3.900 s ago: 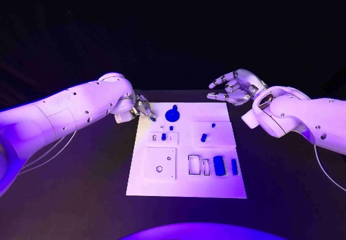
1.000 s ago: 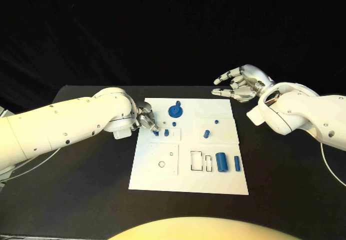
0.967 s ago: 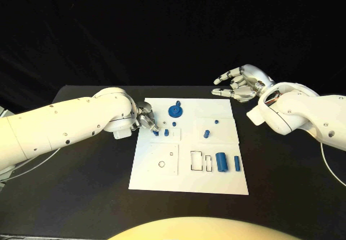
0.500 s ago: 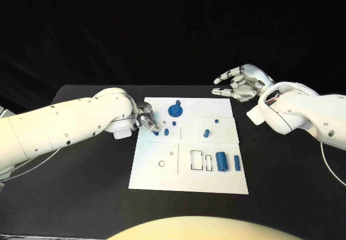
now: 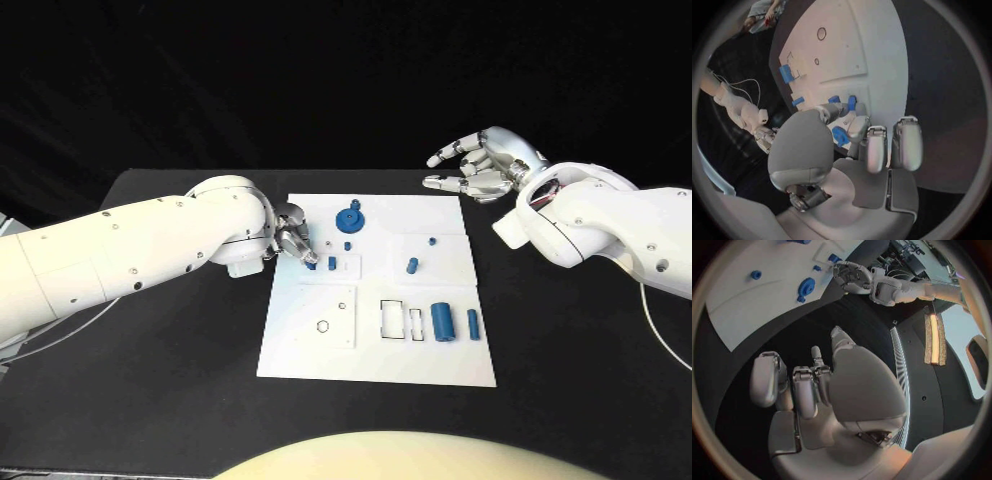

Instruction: Assemble the parts on the task board

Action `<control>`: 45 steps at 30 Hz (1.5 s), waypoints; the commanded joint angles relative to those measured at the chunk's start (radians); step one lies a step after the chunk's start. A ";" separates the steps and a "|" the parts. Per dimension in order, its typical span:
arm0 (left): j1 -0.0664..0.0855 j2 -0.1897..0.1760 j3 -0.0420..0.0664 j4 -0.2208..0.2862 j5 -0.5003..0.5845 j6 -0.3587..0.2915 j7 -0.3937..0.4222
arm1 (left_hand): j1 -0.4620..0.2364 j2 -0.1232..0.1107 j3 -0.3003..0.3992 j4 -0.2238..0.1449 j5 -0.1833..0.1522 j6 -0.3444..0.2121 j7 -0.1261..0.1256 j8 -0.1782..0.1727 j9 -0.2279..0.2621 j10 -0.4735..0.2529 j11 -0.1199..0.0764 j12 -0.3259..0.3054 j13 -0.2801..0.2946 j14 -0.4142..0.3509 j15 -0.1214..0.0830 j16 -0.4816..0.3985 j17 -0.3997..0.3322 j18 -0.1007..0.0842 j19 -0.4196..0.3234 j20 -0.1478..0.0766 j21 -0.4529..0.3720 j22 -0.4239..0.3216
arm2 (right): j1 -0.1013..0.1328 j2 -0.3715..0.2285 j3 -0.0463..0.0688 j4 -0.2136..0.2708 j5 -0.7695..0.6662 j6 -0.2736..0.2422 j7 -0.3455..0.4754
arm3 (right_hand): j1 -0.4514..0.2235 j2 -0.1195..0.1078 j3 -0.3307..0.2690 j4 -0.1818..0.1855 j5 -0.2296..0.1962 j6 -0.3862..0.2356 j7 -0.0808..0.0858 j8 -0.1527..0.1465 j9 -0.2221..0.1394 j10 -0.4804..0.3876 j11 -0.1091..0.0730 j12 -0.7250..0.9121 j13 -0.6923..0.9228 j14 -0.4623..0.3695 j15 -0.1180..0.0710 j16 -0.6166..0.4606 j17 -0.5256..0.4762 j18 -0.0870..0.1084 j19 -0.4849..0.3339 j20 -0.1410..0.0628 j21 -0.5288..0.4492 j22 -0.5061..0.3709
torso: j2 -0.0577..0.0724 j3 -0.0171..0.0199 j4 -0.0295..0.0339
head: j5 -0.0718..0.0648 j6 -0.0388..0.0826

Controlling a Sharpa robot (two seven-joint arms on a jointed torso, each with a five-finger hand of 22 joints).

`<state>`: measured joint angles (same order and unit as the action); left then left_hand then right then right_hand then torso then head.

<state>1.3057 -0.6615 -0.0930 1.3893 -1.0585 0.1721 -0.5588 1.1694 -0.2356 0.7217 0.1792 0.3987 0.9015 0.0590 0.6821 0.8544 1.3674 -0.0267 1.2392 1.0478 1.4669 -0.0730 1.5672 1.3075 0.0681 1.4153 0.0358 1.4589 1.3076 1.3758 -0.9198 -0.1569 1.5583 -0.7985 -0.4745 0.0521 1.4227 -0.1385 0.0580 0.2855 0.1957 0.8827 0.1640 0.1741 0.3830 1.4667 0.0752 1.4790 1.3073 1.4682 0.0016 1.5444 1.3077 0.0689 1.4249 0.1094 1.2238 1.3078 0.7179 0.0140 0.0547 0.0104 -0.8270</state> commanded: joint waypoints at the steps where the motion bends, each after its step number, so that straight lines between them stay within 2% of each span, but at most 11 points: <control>1: -0.005 0.005 -0.002 0.002 -0.008 0.016 -0.003 | 0.002 0.010 0.158 -0.164 0.004 0.005 -0.006 0.004 0.002 0.007 0.003 0.003 0.000 0.103 -0.004 0.003 0.262 -0.012 0.004 0.000 0.003 0.030 | -0.001 -0.001 0.000 0.002 -0.007 0.013 0.013 | -0.004 0.003 -0.002 -0.001 0.002 -0.007 -0.001 0.004 0.002 0.011 0.004 -0.004 0.166 0.082 0.003 -0.004 0.175 0.007 -0.003 -0.003 -0.006 0.042 | 0.000 0.0000 0.0005 | -0.001 -0.002; 10: -0.005 0.008 -0.002 -0.002 0.008 0.016 -0.005 | -0.020 0.008 0.149 -0.156 0.006 0.009 -0.009 0.005 0.006 0.013 0.001 0.006 0.005 0.104 -0.005 0.004 0.263 -0.013 0.005 -0.001 0.004 0.031 | -0.001 -0.002 0.000 0.003 -0.007 0.013 0.013 | -0.004 0.003 -0.002 -0.001 0.002 -0.007 -0.001 0.004 0.002 0.011 0.004 -0.004 0.166 0.082 0.003 -0.004 0.175 0.007 -0.003 -0.003 -0.006 0.042 | 0.000 0.0005 0.0002 | -0.003 -0.003; 20: -0.006 0.014 -0.003 -0.007 0.022 0.006 -0.005 | -0.079 0.012 0.091 -0.115 -0.009 0.014 -0.026 0.002 0.013 0.020 -0.010 0.007 0.007 0.104 -0.013 0.004 0.263 -0.013 0.005 -0.006 0.001 0.031 | -0.001 -0.003 0.000 0.005 -0.007 0.012 0.013 | -0.005 0.003 -0.003 0.000 0.002 -0.008 -0.001 0.005 0.002 0.011 0.004 -0.004 0.166 0.082 0.003 -0.004 0.175 0.007 -0.002 -0.003 -0.006 0.043 | 0.000 0.0001 0.0001 | -0.005 -0.006; 31: -0.006 0.016 -0.004 -0.010 0.024 0.014 -0.006 | -0.097 0.006 0.040 -0.099 -0.017 0.028 -0.033 -0.002 0.013 0.022 -0.016 0.011 0.015 0.104 -0.018 0.004 0.263 -0.013 0.005 -0.011 -0.001 0.030 | -0.001 -0.005 0.000 0.007 -0.007 0.011 0.013 | -0.005 0.003 -0.003 0.000 0.002 -0.008 -0.001 0.005 0.002 0.011 0.004 -0.004 0.166 0.082 0.003 -0.004 0.175 0.007 -0.002 -0.003 -0.006 0.043 | -0.001 0.0000 0.0002 | -0.006 -0.008; 45: -0.006 0.016 -0.004 -0.014 0.025 0.020 -0.006 | -0.128 0.006 -0.083 -0.043 -0.024 0.048 -0.036 -0.016 0.009 0.021 -0.018 0.014 0.022 0.104 -0.020 0.004 0.263 -0.013 0.006 -0.015 -0.003 0.029 | -0.001 -0.006 0.000 0.007 -0.007 0.009 0.016 | -0.005 0.003 -0.003 0.000 0.002 -0.009 -0.001 0.006 0.002 0.010 0.004 -0.005 0.165 0.082 0.003 -0.005 0.172 0.008 -0.003 -0.003 -0.009 0.041 | -0.002 -0.0001 0.0003 | -0.006 -0.009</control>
<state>1.3034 -0.6498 -0.0949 1.3720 -1.0484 0.1719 -0.5684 1.0521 -0.2295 0.6471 0.1339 0.3808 0.9474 0.0184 0.6714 0.8647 1.3894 -0.0407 1.2502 1.0686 1.4670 -0.0877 1.5672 1.3074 0.0682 1.4224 0.0287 1.4589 1.3076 1.3758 -0.9249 -0.1569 1.5642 -0.7985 -0.4744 0.0540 1.4227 -0.1385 0.0580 0.2855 0.1957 0.8826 0.1640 0.1741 0.3835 1.4667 0.0752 1.4790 1.3079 1.4682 0.0016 1.5444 1.3074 0.0689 1.4249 0.1094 1.2178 1.3073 0.7164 0.0140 0.0551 0.0032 -0.8353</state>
